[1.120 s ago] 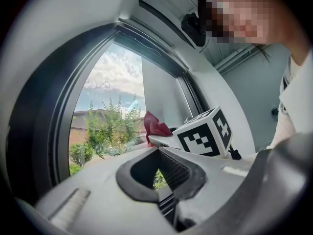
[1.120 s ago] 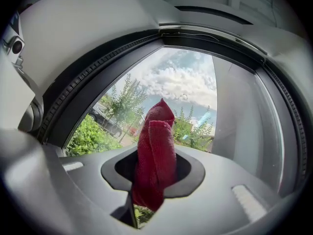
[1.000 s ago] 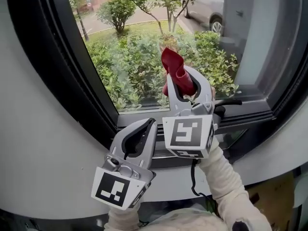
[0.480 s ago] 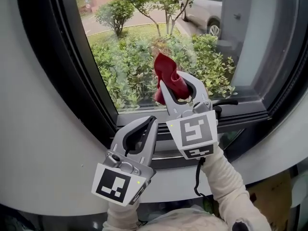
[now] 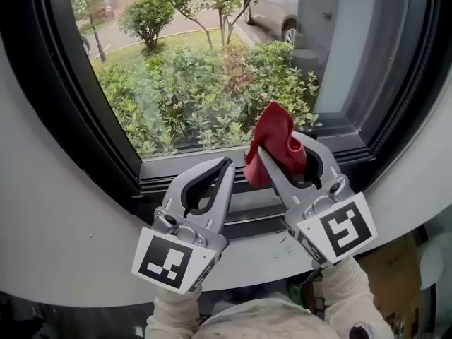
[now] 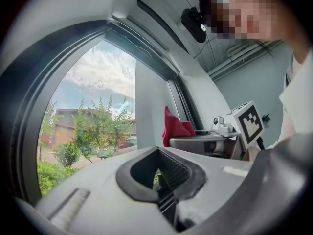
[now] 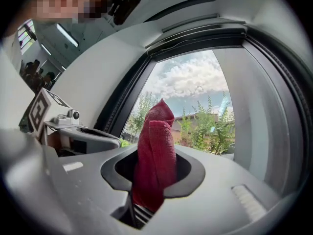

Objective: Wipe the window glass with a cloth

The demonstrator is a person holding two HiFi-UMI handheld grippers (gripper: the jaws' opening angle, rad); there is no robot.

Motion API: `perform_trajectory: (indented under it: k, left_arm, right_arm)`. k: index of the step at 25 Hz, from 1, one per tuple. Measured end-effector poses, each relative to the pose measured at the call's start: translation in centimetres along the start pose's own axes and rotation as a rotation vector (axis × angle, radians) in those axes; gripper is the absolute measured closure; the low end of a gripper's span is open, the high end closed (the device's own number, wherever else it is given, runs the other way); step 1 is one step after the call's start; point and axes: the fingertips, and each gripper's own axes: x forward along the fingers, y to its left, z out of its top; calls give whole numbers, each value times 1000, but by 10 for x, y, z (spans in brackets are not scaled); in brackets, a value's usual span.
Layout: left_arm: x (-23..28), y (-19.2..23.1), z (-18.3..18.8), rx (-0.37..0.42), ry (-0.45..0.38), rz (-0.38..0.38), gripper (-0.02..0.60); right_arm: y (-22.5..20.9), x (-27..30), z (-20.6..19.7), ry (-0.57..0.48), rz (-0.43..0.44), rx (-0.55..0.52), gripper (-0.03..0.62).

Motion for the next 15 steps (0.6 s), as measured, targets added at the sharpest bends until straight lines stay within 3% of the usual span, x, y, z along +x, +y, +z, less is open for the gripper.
perform_trajectory:
  k: [6,15]
  left_arm:
    - [12,-24,-2,4,2,-48,581]
    - [11,-34,-5,10,24,-57,581]
  right_arm:
    - [-7,-46,-21,17,-4,92,462]
    - [0,-40,-20,-12,36,122,462]
